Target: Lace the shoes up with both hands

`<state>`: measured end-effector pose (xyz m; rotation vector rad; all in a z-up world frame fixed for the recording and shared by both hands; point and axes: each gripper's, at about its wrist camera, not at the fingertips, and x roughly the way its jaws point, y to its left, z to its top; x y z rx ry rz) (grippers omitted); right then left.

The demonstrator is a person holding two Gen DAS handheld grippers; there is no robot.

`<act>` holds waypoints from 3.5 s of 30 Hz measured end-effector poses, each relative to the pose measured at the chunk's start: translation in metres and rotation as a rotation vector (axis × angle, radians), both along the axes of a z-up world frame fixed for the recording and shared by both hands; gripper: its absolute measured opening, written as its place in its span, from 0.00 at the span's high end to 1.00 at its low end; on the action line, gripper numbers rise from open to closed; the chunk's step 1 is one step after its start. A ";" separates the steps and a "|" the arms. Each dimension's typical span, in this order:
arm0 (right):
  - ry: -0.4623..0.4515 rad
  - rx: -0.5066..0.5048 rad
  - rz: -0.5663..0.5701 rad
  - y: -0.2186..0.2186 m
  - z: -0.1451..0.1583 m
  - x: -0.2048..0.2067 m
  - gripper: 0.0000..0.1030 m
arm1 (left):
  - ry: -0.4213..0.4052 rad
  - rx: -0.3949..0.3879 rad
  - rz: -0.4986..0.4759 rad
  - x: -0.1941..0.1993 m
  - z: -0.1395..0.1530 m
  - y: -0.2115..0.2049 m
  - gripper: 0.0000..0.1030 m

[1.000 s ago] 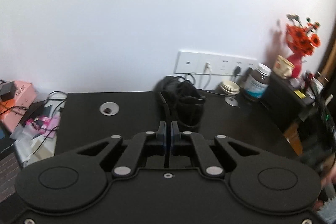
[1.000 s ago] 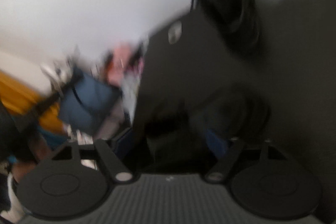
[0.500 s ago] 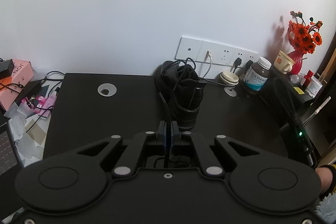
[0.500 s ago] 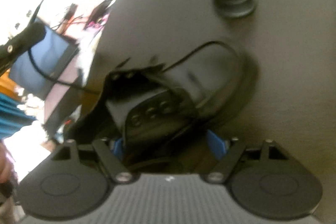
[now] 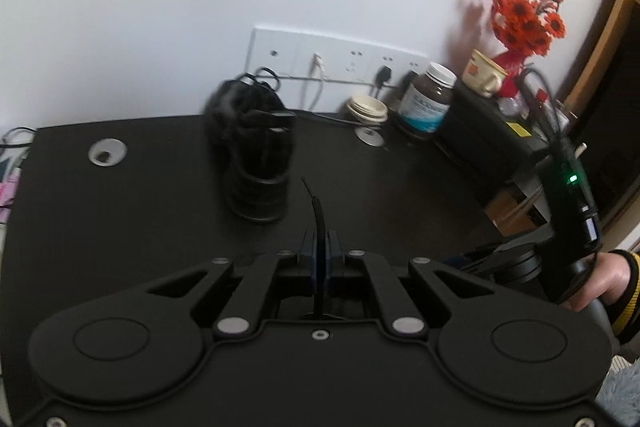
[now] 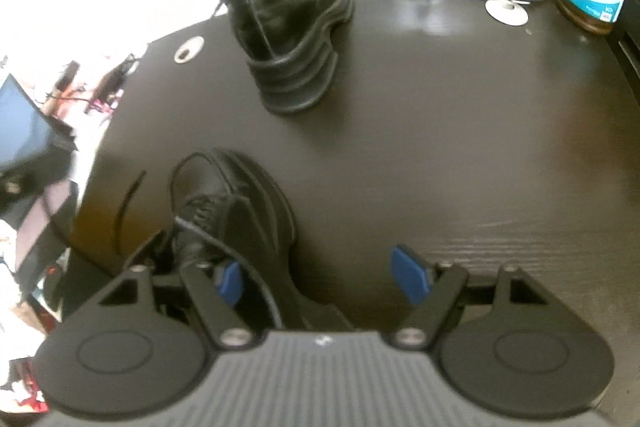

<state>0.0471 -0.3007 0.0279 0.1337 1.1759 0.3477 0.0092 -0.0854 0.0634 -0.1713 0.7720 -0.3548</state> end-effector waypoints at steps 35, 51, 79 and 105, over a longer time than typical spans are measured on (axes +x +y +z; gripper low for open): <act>0.221 0.760 -0.113 -0.003 0.003 0.034 0.97 | -0.004 0.089 -0.036 -0.022 -0.007 -0.033 0.86; -0.133 0.137 0.281 0.028 0.036 -0.007 0.51 | 0.134 -0.009 -0.045 -0.009 -0.027 -0.008 0.97; 0.223 0.704 -0.246 -0.050 -0.030 0.022 0.83 | 0.217 0.071 -0.175 0.031 -0.037 -0.036 0.97; 0.356 0.853 -0.421 -0.061 -0.055 0.018 0.83 | 0.300 -0.046 -0.180 0.042 -0.053 -0.026 0.97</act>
